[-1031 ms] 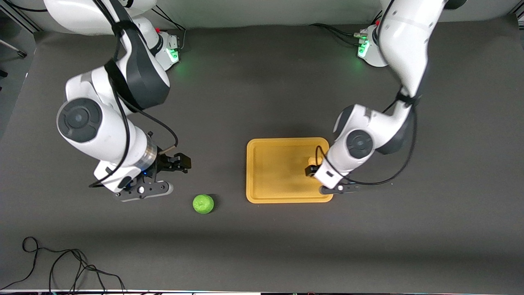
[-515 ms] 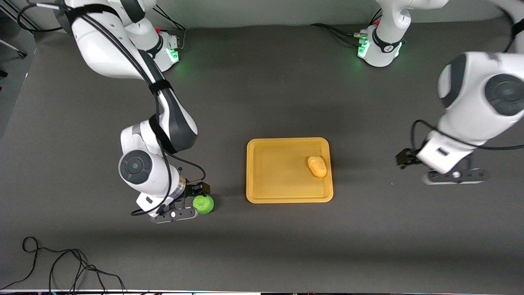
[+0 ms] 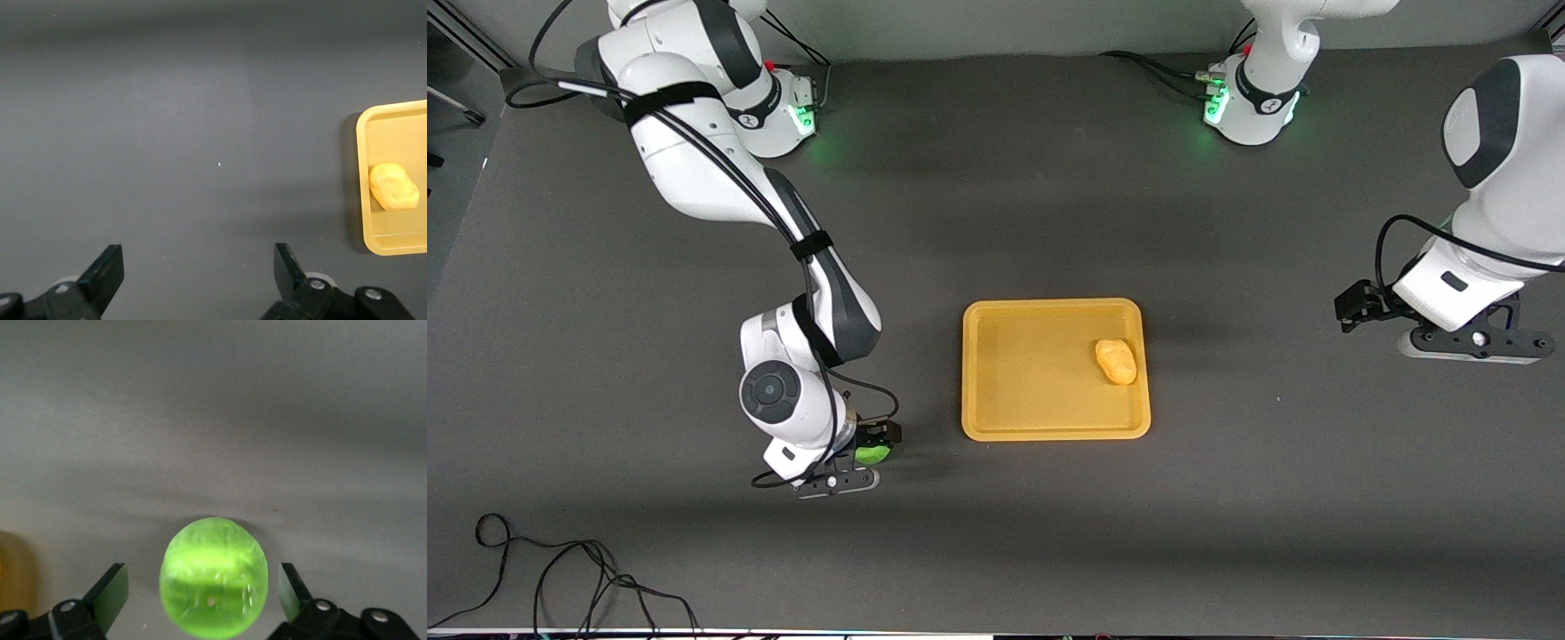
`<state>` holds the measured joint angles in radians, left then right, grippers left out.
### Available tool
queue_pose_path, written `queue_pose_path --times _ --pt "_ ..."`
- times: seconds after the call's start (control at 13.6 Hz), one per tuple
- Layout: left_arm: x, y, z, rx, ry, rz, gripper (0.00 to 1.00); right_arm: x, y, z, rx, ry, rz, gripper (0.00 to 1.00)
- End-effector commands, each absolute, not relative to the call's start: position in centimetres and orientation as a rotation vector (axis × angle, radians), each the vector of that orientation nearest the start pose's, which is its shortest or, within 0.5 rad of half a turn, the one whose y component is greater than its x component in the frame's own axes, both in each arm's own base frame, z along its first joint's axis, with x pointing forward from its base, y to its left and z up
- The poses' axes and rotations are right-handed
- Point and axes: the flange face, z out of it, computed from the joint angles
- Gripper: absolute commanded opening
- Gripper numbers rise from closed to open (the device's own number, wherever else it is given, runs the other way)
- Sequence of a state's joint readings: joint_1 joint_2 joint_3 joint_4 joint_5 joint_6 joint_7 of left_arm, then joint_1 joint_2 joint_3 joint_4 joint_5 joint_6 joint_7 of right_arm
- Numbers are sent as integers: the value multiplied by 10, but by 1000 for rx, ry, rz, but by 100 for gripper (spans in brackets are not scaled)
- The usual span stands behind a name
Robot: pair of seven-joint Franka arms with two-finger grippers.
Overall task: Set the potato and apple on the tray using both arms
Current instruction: 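Grasp the green apple with the right gripper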
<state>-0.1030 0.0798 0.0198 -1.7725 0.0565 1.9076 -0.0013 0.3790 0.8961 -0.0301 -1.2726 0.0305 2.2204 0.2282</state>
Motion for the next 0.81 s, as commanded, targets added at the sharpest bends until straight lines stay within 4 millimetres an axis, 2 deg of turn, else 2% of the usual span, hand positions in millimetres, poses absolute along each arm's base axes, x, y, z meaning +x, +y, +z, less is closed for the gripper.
queue_pose_path --times 0.0,0.15,0.29,0.37,0.44,0.52,0.59,0.74 --pt "587 -24 515 -3115 209 -83 100 704 260 197 -3110 -142 -86 100" --pt "583 -23 523 -3116 225 -33 100 697 256 185 -3118 -138 -57 100" --pt "581 -24 531 -3116 227 -33 100 698 250 183 -3120 -122 -45 98" --pt "581 -25 538 -3114 231 -35 100 698 251 186 -3118 -121 -46 84" --pt "580 -27 550 -3112 238 -33 100 699 251 191 -3117 -122 -56 71" --pt "579 -30 564 -3113 241 -26 100 700 253 197 -3112 -126 -58 64" --pt "580 -30 578 -3115 240 -23 100 701 253 209 -3111 -126 -60 64" --pt "580 -24 584 -3112 249 -16 100 705 251 241 -3112 -137 -66 64"
